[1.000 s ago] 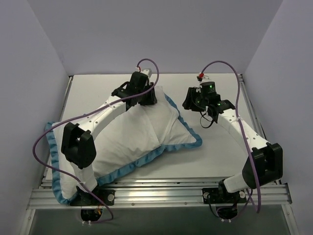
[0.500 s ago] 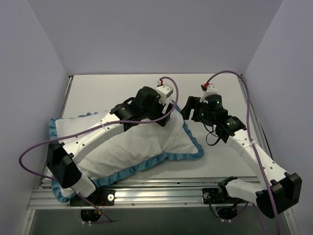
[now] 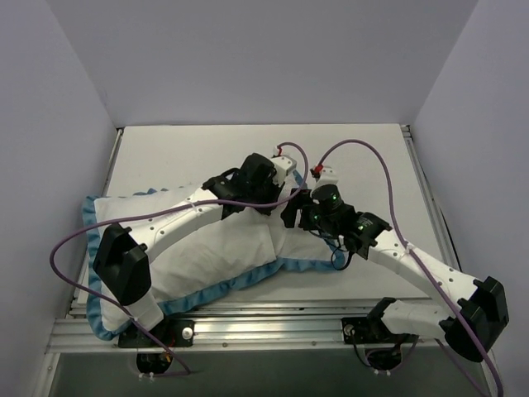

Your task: Remove the pillowcase from the pillow

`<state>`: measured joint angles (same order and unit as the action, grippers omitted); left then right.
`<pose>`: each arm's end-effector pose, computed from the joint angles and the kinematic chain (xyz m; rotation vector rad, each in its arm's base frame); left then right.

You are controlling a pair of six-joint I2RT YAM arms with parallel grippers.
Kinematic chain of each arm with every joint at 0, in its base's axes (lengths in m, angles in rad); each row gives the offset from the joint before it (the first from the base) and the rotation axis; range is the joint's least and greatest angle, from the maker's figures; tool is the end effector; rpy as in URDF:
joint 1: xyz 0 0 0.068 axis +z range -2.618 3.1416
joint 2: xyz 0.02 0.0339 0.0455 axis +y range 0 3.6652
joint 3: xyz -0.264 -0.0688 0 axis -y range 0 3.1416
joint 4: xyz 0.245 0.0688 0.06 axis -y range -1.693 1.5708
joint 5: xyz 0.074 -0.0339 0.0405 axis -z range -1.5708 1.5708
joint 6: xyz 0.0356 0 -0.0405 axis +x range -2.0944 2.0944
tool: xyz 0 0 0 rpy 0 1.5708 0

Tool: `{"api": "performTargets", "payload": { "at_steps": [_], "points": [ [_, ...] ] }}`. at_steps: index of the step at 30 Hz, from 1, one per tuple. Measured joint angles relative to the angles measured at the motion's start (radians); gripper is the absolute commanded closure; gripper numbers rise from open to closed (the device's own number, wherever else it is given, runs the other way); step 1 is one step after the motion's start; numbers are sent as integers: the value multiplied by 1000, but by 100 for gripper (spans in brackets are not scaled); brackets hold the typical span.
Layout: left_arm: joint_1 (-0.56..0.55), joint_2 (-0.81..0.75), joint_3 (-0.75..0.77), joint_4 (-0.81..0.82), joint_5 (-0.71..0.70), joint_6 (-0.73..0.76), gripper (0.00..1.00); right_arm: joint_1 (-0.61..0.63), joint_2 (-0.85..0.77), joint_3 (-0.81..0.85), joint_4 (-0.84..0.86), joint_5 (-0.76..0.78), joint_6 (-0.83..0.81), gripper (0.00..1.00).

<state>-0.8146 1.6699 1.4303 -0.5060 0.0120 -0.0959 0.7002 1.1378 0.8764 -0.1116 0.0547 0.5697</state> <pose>0.2597 -0.2759 0.3020 0.8372 2.2109 -0.4677 0.2027 0.1683 0.3079 -0.0944 2.0241 0.7755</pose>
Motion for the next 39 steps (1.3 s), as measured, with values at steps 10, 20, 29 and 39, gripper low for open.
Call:
{"api": "performTargets", "payload": {
  "at_steps": [10, 20, 29, 39],
  "points": [
    [19, 21, 0, 18, 6, -33, 98, 144, 113, 0, -7, 182, 121, 42],
    [77, 10, -17, 36, 71, -68, 98, 139, 169, -27, -2, 320, 174, 97],
    [266, -82, -50, 42, 203, -109, 98, -150, 76, -204, 51, 134, 196, 100],
    [313, -245, -140, 61, 317, -154, 98, -363, 6, -216, 80, -206, 93, 100]
  ]
}}
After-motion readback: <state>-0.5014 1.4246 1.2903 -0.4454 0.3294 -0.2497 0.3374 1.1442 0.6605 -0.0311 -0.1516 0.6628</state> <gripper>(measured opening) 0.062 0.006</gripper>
